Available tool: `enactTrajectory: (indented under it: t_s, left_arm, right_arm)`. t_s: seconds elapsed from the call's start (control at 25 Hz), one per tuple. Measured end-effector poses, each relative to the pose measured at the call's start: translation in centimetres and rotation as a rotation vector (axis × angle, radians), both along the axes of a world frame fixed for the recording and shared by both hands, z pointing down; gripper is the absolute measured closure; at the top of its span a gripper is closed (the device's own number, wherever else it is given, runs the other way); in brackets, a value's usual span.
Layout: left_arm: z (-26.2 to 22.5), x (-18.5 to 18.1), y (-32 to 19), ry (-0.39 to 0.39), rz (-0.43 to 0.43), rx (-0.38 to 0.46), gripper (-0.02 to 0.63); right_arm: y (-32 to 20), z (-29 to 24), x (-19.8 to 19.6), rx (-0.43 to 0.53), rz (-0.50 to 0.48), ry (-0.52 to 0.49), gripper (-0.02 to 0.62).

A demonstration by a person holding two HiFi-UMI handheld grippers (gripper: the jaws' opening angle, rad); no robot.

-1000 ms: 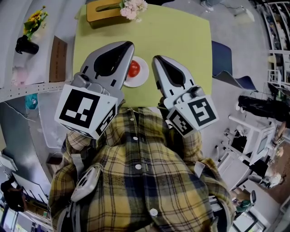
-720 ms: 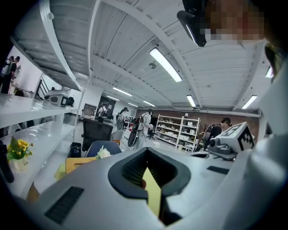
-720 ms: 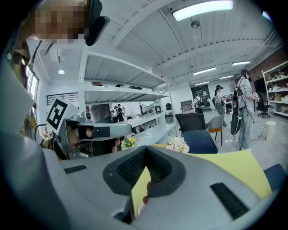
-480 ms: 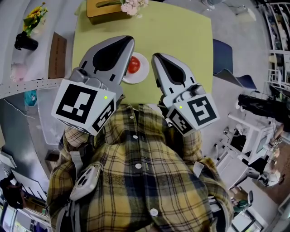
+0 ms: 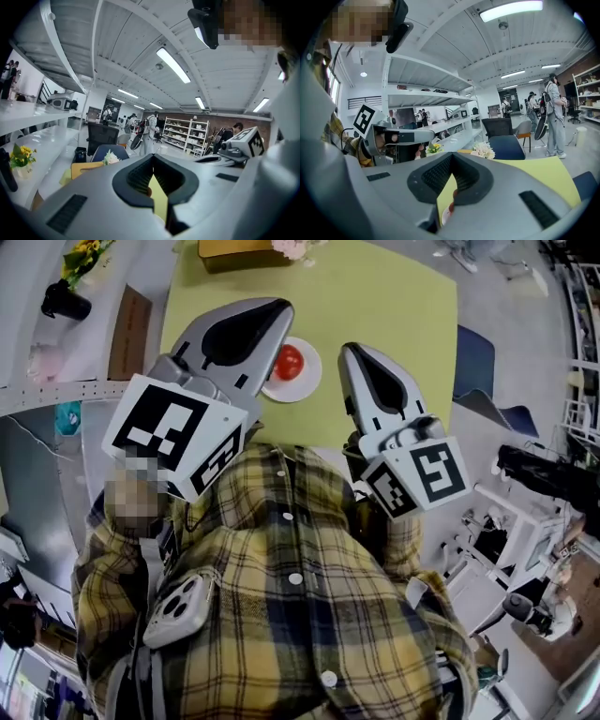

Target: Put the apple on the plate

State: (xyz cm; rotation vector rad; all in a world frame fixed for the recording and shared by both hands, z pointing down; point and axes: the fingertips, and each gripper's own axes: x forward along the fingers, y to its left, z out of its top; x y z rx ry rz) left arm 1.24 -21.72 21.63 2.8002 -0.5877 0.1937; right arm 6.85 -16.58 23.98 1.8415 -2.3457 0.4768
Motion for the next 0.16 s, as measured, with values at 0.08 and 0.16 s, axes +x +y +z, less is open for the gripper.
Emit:
enactTrajectory:
  t_s: [0.08,0.16]
  left_arm:
    - [0.42,-0.25,-0.08,-0.005,0.024,-0.023,0.6]
    - [0.67,-0.61,-0.26,-0.007,0.041,-0.041,0.598]
  right_arm:
    - [-0.06,0.06,-0.08,0.001,0.004,0.004,0.6]
    - [-0.25,0.06,-0.29,0.002,0.006,0.009,0.6]
